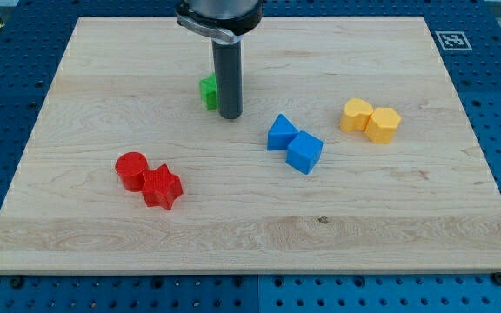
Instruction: Point your arm closer to the blue triangle
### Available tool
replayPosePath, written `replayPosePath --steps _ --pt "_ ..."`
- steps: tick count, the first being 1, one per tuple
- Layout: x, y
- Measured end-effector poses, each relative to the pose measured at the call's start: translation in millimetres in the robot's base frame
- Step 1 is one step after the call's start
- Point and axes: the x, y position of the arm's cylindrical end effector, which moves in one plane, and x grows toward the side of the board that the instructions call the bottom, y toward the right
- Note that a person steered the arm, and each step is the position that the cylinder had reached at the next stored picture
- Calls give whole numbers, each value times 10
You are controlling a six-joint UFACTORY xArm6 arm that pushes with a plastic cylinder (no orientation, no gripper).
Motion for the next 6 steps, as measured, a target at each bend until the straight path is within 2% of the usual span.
replayPosePath --steps 2,3,6 --pt "-112 27" --pt "-112 296" --pt "-103 537"
